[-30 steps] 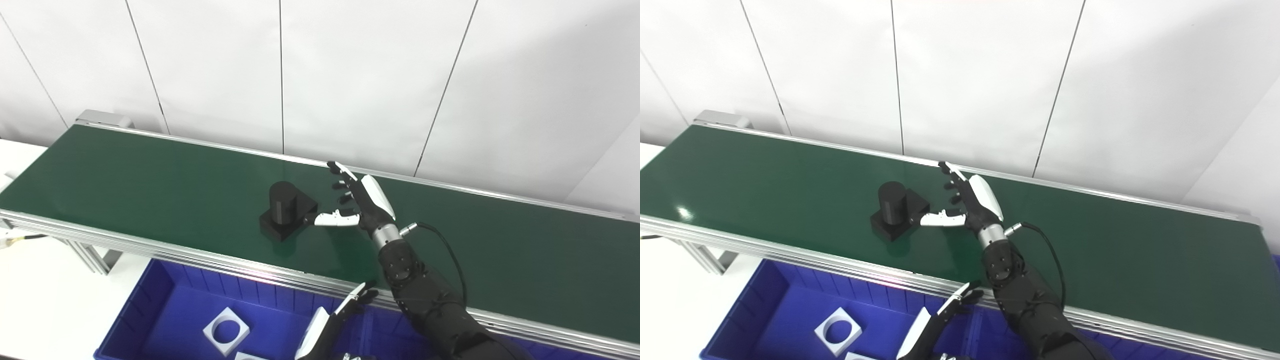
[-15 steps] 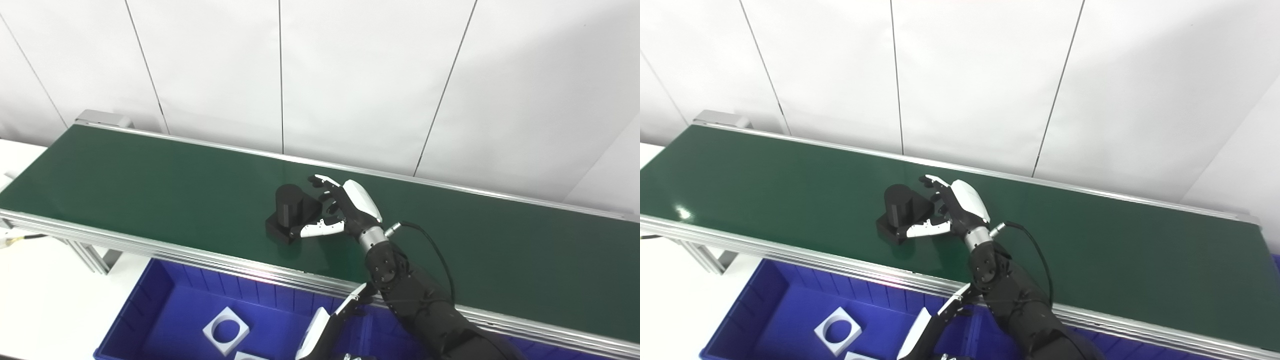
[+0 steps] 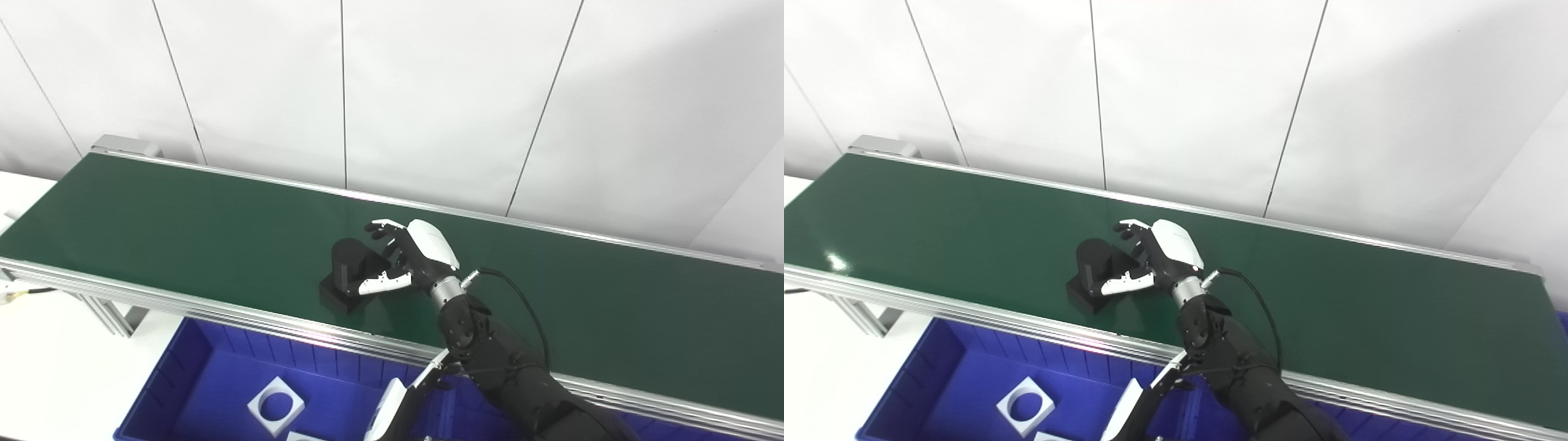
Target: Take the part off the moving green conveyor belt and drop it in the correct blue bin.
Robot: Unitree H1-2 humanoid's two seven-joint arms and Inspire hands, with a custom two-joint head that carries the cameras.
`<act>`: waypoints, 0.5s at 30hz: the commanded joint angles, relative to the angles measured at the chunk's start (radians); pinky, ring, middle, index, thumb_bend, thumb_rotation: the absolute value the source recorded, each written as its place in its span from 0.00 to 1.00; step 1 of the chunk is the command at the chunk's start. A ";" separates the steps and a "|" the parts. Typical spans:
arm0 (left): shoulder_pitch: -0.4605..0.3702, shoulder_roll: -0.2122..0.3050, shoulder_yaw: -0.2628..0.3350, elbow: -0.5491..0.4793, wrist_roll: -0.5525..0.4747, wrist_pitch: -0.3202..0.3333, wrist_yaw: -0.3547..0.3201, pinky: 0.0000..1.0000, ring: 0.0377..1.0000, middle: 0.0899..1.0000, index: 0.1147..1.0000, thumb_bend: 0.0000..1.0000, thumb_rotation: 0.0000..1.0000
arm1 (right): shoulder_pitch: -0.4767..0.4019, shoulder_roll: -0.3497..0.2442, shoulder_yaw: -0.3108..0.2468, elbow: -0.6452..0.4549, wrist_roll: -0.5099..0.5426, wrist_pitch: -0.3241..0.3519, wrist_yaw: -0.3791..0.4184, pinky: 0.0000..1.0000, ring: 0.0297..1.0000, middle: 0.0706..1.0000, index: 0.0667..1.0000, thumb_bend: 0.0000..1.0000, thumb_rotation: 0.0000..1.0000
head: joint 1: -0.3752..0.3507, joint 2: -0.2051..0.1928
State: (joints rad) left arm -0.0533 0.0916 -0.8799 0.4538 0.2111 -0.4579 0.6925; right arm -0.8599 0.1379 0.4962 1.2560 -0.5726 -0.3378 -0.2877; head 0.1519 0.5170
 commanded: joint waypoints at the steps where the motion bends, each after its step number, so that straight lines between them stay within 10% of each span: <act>1: -0.023 -0.008 0.000 -0.025 0.008 -0.012 -0.005 0.74 0.83 0.89 0.91 0.94 0.96 | -0.034 0.028 0.008 -0.005 -0.009 0.016 -0.013 0.35 0.44 0.58 0.70 0.84 0.42 | -0.001 0.000; 15: -0.023 0.002 -0.009 -0.026 0.015 -0.012 0.004 0.74 0.84 0.90 0.92 0.92 0.96 | -0.032 0.034 0.048 -0.047 -0.075 0.052 -0.102 0.33 0.41 0.53 0.59 0.78 0.40 | -0.010 -0.001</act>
State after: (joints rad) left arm -0.0531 0.0978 -0.8850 0.4538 0.2065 -0.4578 0.6865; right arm -0.8582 0.1440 0.5379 1.2490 -0.6434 -0.2925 -0.3666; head 0.1411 0.5154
